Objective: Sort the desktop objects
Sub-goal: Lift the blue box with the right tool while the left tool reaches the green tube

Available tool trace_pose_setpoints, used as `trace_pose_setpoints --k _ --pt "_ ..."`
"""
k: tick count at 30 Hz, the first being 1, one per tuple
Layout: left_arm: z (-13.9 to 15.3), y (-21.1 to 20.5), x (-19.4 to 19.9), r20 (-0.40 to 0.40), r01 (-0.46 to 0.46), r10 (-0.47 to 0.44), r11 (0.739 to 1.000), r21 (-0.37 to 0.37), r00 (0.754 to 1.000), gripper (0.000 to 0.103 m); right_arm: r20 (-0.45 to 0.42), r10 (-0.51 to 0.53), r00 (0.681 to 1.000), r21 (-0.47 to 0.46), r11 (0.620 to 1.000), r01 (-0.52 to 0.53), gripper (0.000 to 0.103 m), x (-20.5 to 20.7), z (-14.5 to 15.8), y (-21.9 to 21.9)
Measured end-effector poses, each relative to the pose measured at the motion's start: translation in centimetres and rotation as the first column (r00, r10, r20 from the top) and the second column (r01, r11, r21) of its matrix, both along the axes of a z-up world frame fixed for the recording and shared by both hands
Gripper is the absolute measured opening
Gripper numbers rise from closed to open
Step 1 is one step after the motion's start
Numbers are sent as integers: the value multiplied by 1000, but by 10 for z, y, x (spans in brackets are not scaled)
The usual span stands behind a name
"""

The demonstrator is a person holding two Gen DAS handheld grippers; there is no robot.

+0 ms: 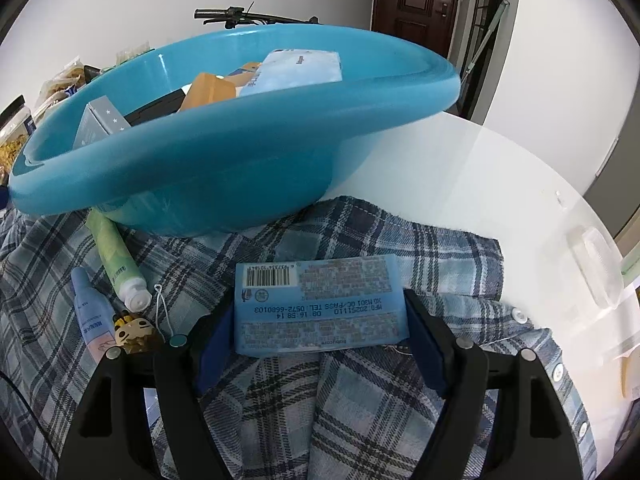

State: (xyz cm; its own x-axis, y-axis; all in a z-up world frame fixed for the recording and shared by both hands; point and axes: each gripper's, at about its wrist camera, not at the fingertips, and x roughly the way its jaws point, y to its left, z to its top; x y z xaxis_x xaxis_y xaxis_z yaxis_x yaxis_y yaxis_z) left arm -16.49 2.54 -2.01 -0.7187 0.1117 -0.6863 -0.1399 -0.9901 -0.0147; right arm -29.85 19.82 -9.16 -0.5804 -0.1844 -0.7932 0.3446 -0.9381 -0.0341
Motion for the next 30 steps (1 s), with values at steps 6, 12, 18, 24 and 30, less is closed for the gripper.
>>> trace_pose_setpoints --k 6,12,18,24,30 --pt "-21 7 -34 50 -13 14 999 -29 999 103 6 3 1000 -1 1000 -3 76 -2 -1 -2" --pt "-39 19 -45 77 13 -6 996 -88 997 103 12 4 1000 0 1000 -4 76 -3 -1 -4" --pt "-54 15 -57 108 33 -27 998 -54 994 103 13 4 1000 5 1000 -4 76 -2 -2 -6" --pt "-48 10 -54 96 60 -63 998 33 993 103 14 4 1000 4 1000 -4 76 -3 -3 -6" --pt "-56 11 -65 140 31 -34 999 19 990 103 14 3 1000 7 1000 -3 76 -2 -4 -9"
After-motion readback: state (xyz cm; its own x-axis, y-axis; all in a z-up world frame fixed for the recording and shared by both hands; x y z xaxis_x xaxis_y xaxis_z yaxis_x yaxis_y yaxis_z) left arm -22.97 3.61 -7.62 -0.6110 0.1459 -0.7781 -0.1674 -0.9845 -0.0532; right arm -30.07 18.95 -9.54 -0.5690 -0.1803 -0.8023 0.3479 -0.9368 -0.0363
